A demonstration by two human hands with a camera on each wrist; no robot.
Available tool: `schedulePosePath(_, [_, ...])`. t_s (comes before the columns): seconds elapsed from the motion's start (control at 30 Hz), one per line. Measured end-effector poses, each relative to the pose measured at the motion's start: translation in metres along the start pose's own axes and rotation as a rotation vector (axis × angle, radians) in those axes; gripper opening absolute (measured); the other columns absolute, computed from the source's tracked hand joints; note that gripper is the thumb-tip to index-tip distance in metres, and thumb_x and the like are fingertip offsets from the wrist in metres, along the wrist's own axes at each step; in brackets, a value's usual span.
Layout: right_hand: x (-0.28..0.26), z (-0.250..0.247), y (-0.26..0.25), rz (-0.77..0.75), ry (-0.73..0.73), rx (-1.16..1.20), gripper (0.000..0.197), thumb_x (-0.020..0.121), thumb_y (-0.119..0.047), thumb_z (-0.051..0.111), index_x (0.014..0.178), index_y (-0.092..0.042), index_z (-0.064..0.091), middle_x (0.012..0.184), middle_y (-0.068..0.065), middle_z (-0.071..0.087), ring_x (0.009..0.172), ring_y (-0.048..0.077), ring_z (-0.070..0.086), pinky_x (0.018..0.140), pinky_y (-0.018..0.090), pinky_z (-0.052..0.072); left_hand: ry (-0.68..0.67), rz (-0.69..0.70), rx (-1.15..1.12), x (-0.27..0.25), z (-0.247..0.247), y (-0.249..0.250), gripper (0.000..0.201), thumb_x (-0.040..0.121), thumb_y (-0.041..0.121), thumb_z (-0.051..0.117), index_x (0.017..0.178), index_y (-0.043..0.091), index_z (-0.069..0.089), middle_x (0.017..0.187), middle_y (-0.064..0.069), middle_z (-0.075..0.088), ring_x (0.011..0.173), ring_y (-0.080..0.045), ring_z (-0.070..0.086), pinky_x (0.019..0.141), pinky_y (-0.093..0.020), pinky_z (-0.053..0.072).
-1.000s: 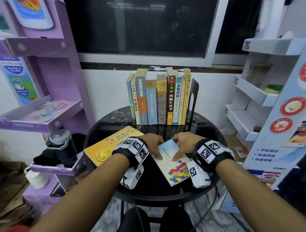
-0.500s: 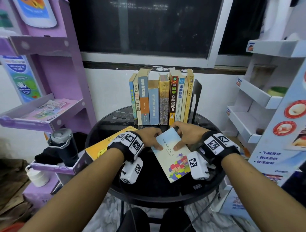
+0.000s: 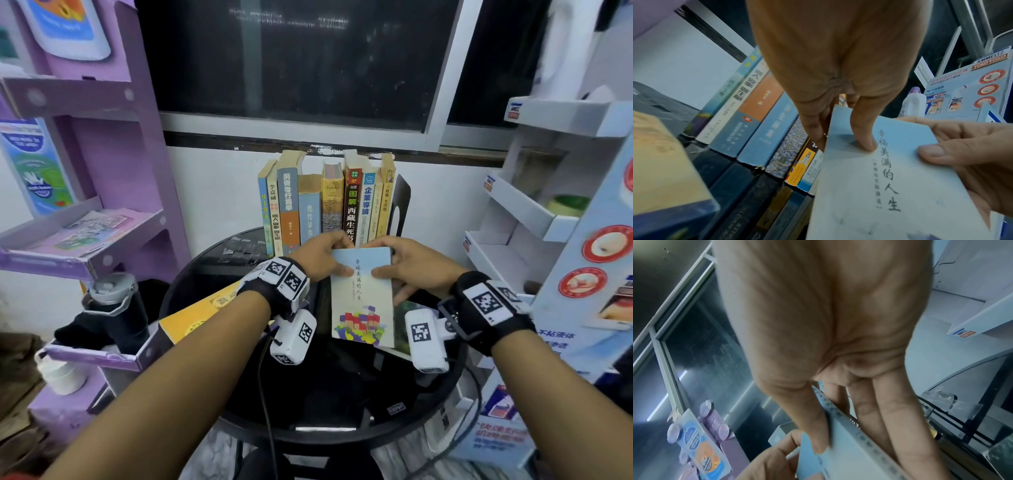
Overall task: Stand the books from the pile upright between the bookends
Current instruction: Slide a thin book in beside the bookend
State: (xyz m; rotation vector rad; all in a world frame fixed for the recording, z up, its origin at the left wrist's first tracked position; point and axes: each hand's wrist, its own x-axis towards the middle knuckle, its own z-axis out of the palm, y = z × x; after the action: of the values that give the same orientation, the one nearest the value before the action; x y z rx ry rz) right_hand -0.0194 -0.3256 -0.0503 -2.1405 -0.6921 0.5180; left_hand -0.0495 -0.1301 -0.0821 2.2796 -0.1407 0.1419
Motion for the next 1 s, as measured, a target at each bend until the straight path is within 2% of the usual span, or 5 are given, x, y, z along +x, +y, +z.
schedulePosePath(0.13, [-0.002, -0.017, 0.008, -0.034, 0.114, 0.007, 0.029, 0.094, -0.009, 0.059, 0.119, -0.022, 0.052, 0.103, 0.013, 0.068, 0.078, 0.024, 0.073, 0.059, 0.043, 0.061, 0.058, 0.039, -0.031, 0.021, 0.006, 0.015, 0.031, 0.080, 0.010, 0.073, 0.102, 0.018, 0.053, 0.089, 0.011, 0.053, 0.082, -0.010, 0.054, 0.061, -0.017, 0.045])
schedulePosePath(0.37, [-0.001, -0.044, 0.020, -0.043, 0.379, -0.007, 0.027, 0.093, -0.008, 0.060, 0.117, -0.020, 0.054, 0.101, 0.012, 0.071, 0.085, 0.027, 0.072, 0.059, 0.045, 0.061, 0.328, 0.200, 0.110, 0.058, 0.004, 0.040, 0.032, 0.087, 0.017, 0.066, 0.117, 0.022, 0.058, 0.119, 0.003, 0.058, 0.112, -0.010, 0.052, 0.097, -0.025, 0.041])
schedulePosePath(0.57, [0.010, -0.058, 0.033, -0.037, 0.517, -0.180, 0.025, 0.092, -0.012, 0.060, 0.114, -0.024, 0.054, 0.106, 0.011, 0.069, 0.091, 0.028, 0.070, 0.062, 0.044, 0.061, 0.580, 0.294, 0.270, 0.086, -0.002, 0.052, 0.032, 0.088, 0.020, 0.059, 0.120, 0.023, 0.059, 0.121, 0.003, 0.059, 0.116, -0.014, 0.049, 0.098, -0.028, 0.038])
schedulePosePath(0.87, [0.035, -0.063, 0.043, -0.014, 0.567, -0.320, 0.029, 0.094, -0.015, 0.057, 0.122, -0.019, 0.053, 0.114, 0.015, 0.066, 0.102, 0.029, 0.064, 0.077, 0.033, 0.058, 0.711, 0.263, 0.563, 0.125, 0.000, 0.054, 0.038, 0.086, 0.036, 0.055, 0.124, 0.029, 0.055, 0.127, 0.005, 0.056, 0.123, -0.017, 0.044, 0.107, -0.036, 0.025])
schedulePosePath(1.0, [0.047, -0.064, 0.046, 0.001, 0.592, -0.331, 0.031, 0.094, -0.016, 0.057, 0.124, -0.020, 0.052, 0.113, 0.014, 0.065, 0.099, 0.029, 0.064, 0.073, 0.029, 0.052, 0.636, 0.253, 0.576, 0.141, -0.003, 0.055, 0.041, 0.086, 0.041, 0.055, 0.126, 0.031, 0.056, 0.131, 0.004, 0.056, 0.125, -0.019, 0.044, 0.107, -0.039, 0.026])
